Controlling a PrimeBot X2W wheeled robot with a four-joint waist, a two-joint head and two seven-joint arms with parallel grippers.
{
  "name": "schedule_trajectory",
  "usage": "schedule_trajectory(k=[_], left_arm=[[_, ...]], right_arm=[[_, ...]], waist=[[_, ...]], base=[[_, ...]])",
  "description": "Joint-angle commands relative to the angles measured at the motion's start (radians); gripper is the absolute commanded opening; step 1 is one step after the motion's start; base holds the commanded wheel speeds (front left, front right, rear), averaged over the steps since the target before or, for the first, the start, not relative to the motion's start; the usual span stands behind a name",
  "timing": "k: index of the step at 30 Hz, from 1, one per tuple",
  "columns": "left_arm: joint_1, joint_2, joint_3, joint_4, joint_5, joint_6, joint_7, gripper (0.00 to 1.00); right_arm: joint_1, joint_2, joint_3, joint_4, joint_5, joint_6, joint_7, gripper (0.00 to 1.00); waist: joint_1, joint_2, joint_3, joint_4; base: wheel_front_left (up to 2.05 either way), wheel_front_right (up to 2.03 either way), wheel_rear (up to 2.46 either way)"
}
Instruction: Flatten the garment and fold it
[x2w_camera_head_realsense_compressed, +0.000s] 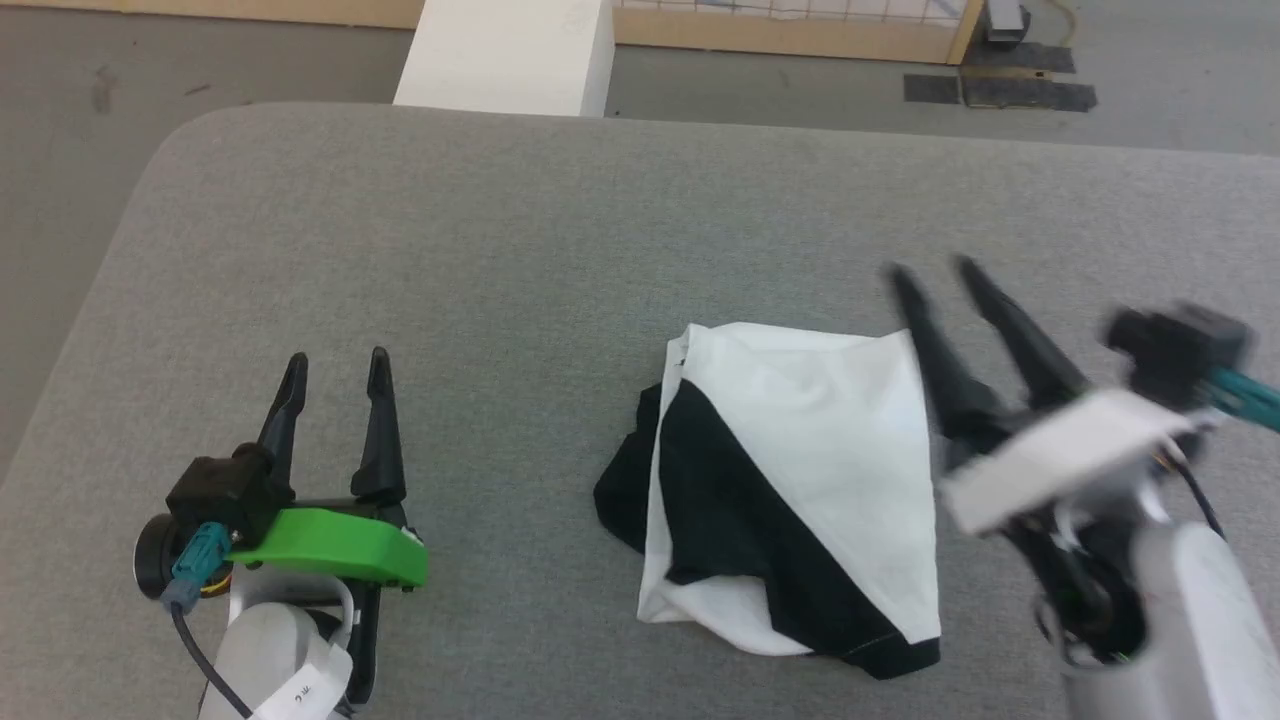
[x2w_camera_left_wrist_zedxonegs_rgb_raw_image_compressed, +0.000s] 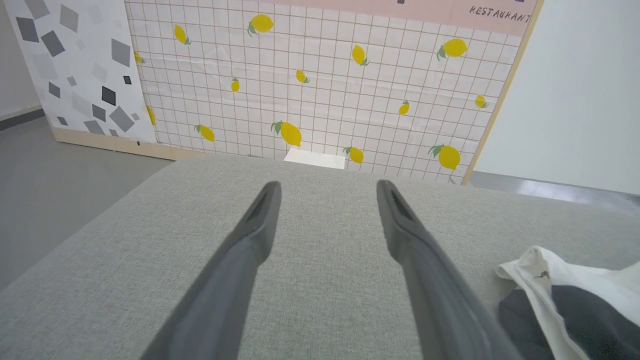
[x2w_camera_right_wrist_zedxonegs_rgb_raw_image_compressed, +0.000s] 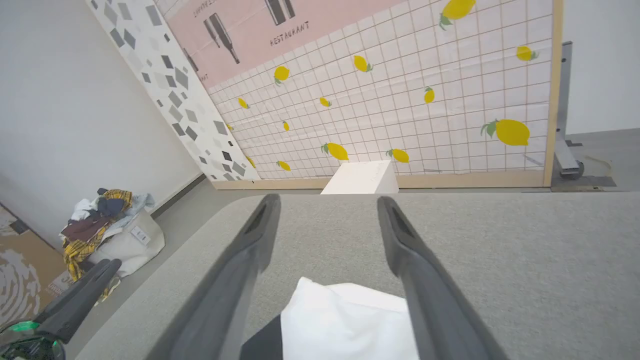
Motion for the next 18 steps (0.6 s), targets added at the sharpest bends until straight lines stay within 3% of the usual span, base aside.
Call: schedule_trajectory(k=[1,4,8,13,18], left_arm=[[0.01,-0.004,0.004,-0.004,0.005,-0.006,-0.005,1.0],[0.013,-0.004,0.005,-0.009,0.007,-0.007,-0.005,1.0],[0.014,-0.004,0.007,-0.015,0.007,-0.007,-0.005,1.0],[0.01,-0.004,0.005,-0.017,0.009,-0.007,-0.005,1.0],[0.0,-0.005,-0.001,-0.012,0.008,-0.007,-0.005,1.0]], right_arm=[[0.04,-0.001,-0.044,0.006,0.016,-0.001,-0.012,1.0],[0.105,-0.001,-0.131,0.045,0.06,-0.001,-0.01,1.0],[0.156,-0.001,-0.174,0.125,0.158,-0.001,0.03,1.0],[0.15,-0.001,-0.152,0.233,0.271,-0.001,0.098,1.0],[0.102,-0.001,-0.114,0.325,0.287,-0.001,0.173,1.0]], waist=[[-0.0001,0.0,-0.01,-0.013],[-0.0001,0.0,-0.01,-0.02],[-0.0001,0.0,-0.005,-0.028],[-0.0001,0.0,0.006,-0.03],[-0.0001,0.0,0.014,-0.022]], base=[[0.0,0.0,0.0],[0.0,0.0,0.0],[0.0,0.0,0.0],[0.0,0.0,0.0],[0.0,0.0,0.0]])
